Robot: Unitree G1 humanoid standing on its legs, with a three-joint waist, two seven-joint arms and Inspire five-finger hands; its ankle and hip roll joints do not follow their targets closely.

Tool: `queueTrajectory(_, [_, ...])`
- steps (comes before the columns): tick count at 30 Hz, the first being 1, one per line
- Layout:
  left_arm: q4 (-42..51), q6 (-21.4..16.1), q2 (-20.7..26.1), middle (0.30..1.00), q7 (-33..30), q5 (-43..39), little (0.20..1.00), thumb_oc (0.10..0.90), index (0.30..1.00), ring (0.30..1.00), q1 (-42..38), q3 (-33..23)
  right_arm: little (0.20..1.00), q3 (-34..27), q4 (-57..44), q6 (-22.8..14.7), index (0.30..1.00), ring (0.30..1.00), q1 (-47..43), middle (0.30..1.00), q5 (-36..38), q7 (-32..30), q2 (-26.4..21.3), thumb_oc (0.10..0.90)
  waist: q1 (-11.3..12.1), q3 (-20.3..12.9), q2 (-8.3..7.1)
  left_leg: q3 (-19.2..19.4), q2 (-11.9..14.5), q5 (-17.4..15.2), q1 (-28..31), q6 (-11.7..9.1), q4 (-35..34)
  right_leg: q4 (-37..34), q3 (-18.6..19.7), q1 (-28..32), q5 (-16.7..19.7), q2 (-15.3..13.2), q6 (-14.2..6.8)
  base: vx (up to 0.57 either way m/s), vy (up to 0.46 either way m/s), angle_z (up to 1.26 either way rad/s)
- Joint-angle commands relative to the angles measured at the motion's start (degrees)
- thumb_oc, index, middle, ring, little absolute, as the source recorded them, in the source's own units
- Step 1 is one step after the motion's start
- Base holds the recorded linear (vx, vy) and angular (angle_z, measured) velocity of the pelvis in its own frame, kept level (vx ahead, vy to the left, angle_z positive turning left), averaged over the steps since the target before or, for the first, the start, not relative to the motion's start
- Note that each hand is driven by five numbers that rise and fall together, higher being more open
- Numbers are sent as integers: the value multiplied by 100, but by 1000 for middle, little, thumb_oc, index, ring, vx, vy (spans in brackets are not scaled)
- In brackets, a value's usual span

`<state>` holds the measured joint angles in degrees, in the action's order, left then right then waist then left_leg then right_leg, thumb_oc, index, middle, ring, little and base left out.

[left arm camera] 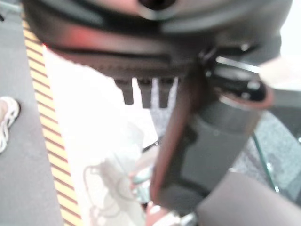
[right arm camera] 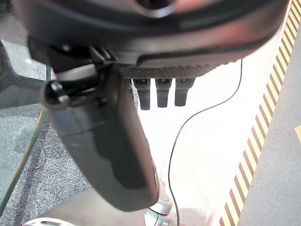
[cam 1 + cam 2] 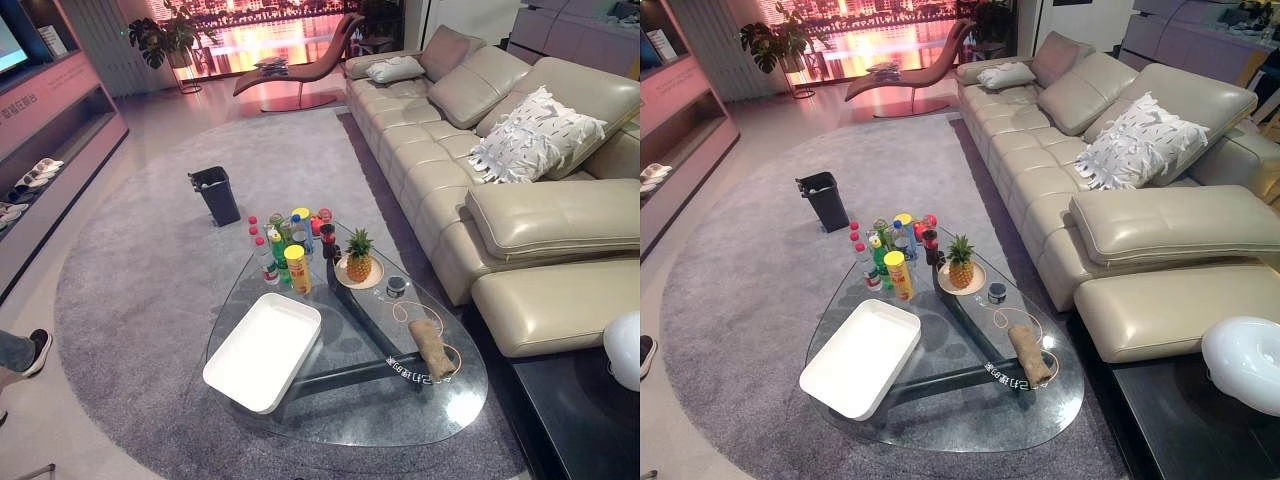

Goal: Wipe the table with a cloth and put it in the basket.

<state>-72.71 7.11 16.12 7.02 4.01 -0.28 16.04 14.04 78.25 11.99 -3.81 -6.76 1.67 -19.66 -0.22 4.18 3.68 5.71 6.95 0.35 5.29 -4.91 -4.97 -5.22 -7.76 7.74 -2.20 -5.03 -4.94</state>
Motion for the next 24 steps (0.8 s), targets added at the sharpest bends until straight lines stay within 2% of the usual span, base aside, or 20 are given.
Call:
queueTrajectory(1, [-387,-7,69,900,29,-183,900,800,900,900,-528,-74,900,110,368,88,900,900,-412,900,-51,-43,126,800,23,236,-262,22,-74,-143,221,19,-3,22,65,-72,266,-263,-225,0,0,0])
queueTrajectory(24, [-369,-10,62,900,12,-265,900,800,900,900,-513,-74,900,126,340,127,900,900,-406,900,-56,-34,117,800,33,287,-269,-17,-85,-148,230,28,-3,22,50,-45,249,-248,-209,0,0,0])
